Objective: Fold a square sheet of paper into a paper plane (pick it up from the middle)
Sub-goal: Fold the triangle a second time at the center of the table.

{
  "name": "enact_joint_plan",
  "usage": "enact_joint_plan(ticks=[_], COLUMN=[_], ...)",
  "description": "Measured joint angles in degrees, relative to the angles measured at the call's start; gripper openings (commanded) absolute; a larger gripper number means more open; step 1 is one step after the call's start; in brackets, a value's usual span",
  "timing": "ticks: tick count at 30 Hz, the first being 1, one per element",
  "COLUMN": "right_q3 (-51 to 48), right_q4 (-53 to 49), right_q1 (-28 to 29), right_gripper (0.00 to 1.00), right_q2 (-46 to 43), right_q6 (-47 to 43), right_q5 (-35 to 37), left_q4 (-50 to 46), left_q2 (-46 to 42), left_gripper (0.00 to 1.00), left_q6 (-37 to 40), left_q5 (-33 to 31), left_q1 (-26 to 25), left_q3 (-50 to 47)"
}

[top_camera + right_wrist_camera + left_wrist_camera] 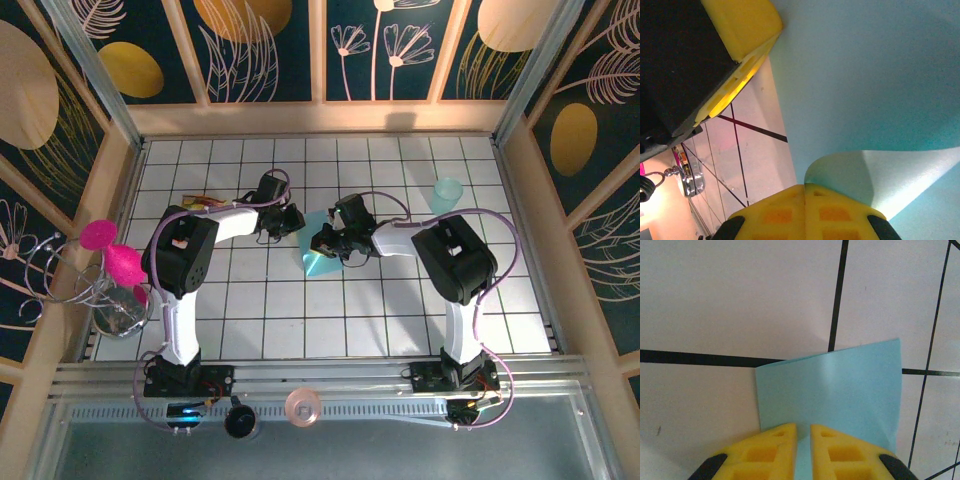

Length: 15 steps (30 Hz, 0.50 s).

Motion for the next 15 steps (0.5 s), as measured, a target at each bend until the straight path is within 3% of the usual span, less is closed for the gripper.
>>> enact_joint_plan(ticks=[15], right_q3=[0.0], right_q4=[-0.7], right_q1=[0.2], right_gripper=[0.01], right_q2=[0.5], right_q6=[0.0], right_q5=[0.7], left_q4=[0.2], left_q2=[0.0], left_gripper=[0.16], left_q6=[0.0], left_q5=[0.0], left_q1=[0.0], left_q3=[0.0])
